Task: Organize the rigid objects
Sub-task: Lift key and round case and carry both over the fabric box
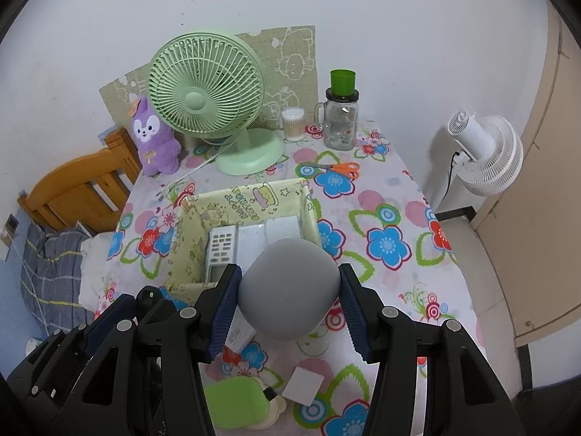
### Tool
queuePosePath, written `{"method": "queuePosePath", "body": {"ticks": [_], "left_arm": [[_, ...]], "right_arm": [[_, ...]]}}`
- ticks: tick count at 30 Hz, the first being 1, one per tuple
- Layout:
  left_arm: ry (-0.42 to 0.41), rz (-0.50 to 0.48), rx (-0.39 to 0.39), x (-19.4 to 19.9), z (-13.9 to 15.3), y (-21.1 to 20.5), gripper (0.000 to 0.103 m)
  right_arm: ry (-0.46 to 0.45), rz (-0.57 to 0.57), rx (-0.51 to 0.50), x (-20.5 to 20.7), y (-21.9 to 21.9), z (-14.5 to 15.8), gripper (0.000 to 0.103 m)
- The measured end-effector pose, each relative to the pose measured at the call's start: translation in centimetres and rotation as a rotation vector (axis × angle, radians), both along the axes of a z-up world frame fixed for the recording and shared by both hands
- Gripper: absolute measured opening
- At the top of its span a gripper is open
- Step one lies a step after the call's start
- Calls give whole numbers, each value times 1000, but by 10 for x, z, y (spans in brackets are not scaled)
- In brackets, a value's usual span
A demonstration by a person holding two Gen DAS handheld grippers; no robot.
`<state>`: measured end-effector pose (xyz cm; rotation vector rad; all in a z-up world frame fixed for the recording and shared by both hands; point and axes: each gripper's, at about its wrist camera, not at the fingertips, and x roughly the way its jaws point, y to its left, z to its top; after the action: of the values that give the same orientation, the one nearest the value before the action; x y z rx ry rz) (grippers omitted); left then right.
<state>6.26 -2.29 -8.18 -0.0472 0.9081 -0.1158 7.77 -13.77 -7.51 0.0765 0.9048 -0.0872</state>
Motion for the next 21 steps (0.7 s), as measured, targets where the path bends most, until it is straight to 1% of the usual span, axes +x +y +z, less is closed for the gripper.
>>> {"method": "queuePosePath", "body": {"ticks": [6, 21], "left_arm": [[4, 3, 7, 21, -1, -5, 31], [41, 5, 8, 65, -15, -5, 31]], "right_arm": [[5, 1, 0, 20, -4, -2, 57], [44, 9, -6, 68, -4, -18, 57]]}}
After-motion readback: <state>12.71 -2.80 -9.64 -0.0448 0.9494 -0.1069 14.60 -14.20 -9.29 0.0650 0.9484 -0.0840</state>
